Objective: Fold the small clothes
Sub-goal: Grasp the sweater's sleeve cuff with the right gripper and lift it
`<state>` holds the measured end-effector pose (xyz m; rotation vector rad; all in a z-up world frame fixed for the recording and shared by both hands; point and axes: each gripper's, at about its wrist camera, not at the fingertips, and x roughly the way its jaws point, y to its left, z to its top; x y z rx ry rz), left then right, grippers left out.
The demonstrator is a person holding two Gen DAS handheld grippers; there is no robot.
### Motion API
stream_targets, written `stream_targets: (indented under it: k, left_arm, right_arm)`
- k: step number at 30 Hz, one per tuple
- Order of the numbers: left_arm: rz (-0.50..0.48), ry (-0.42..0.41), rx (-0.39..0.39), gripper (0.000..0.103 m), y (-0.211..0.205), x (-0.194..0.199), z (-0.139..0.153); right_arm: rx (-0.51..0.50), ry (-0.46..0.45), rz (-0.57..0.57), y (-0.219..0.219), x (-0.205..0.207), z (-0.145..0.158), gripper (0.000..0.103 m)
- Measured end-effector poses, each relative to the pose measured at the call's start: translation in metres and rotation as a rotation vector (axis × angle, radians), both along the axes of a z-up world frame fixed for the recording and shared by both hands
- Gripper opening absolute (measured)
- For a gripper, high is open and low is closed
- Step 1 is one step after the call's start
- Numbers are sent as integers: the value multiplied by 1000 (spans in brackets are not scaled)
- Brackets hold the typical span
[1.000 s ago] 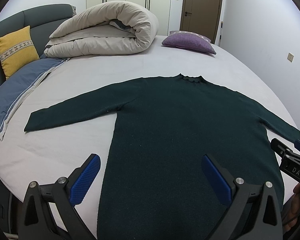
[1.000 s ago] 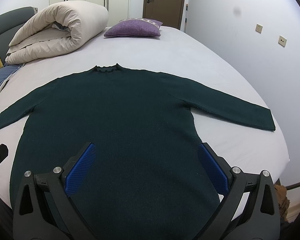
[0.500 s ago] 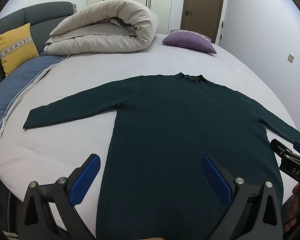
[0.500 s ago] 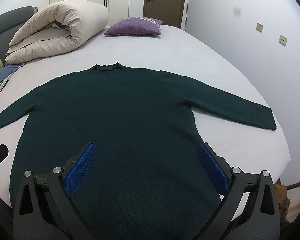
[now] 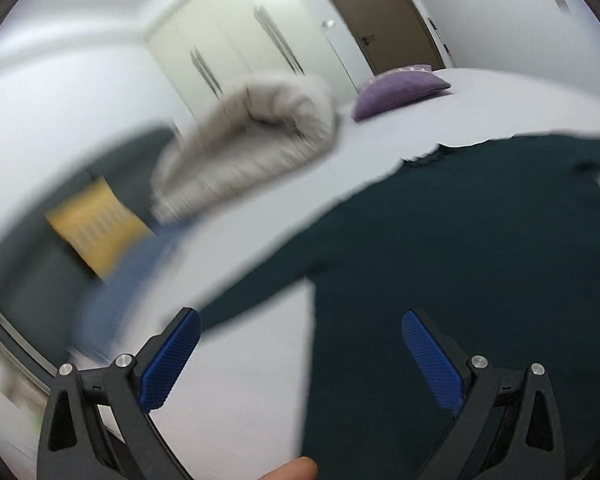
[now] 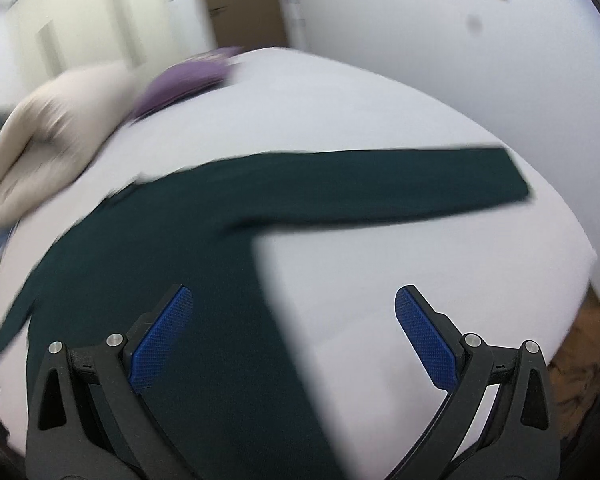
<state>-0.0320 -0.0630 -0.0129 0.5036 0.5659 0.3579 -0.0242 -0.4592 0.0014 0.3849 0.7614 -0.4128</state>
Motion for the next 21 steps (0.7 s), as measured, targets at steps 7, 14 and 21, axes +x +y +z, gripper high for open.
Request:
stream_targets:
  k: [7, 14, 21]
  left_arm:
    - [-5, -148, 227, 103, -18, 3, 9]
    - [-87, -86, 214, 103, -39, 15, 11]
    - [-152, 28, 95, 103, -48, 45, -2]
  right_arm:
    - [258, -84, -300, -171, -29, -34, 103]
    - [383, -186, -358, -237, -28, -52, 102]
    - [356, -194, -289, -254, 1, -50, 71]
